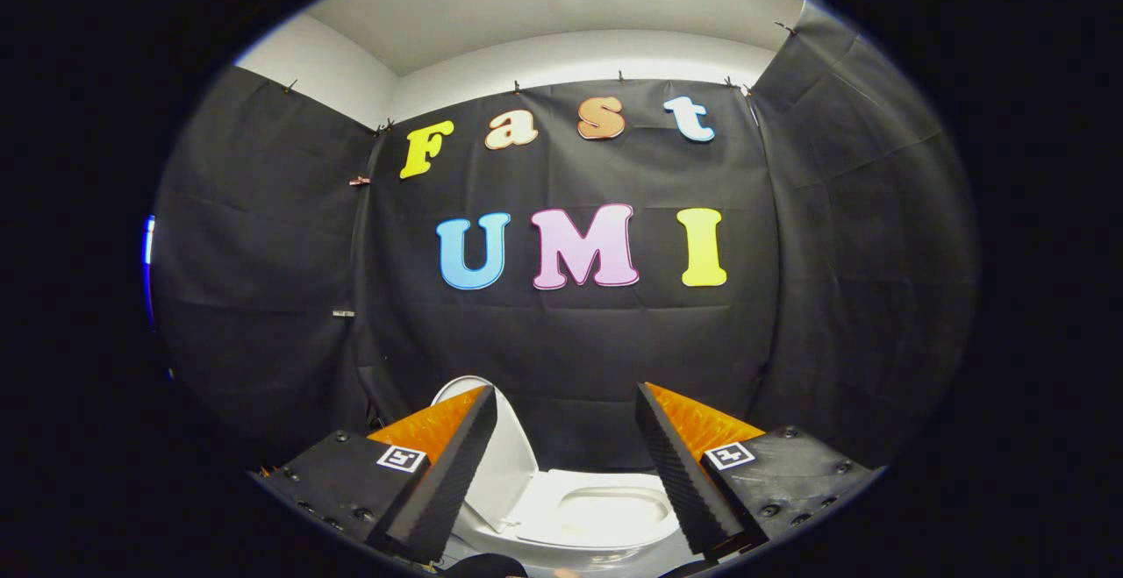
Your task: Open the toilet lid.
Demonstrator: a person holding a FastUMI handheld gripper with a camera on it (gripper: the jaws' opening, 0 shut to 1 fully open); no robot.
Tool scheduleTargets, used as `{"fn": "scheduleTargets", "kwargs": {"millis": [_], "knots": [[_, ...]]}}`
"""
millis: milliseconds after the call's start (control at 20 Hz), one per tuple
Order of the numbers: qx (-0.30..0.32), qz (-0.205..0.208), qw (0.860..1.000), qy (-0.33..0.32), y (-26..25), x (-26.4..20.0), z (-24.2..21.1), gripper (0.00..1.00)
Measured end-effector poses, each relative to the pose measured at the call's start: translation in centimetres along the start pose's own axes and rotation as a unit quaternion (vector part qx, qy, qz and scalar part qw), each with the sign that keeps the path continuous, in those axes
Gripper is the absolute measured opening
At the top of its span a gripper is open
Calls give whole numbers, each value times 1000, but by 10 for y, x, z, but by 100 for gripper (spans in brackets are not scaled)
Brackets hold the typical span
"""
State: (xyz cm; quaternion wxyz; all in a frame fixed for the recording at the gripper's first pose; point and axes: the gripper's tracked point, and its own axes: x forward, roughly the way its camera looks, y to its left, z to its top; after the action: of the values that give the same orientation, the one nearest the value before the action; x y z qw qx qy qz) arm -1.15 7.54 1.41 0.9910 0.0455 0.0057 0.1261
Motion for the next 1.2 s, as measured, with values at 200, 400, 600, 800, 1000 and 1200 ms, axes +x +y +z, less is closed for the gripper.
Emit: {"fn": "scheduleTargets", "kwargs": {"millis": [200,400,600,800,1000,1200], "knots": [[-1,1,1000,0,2,2,0,99],[-2,1,1000,3,2,3,-2,99],[-1,1,1000,3,2,3,-2,99],[-2,3,1000,3,2,3,-2,99],[-2,3,1000,3,1,3,-3,99],[0,2,1000,2,1,2,-2,99]]}}
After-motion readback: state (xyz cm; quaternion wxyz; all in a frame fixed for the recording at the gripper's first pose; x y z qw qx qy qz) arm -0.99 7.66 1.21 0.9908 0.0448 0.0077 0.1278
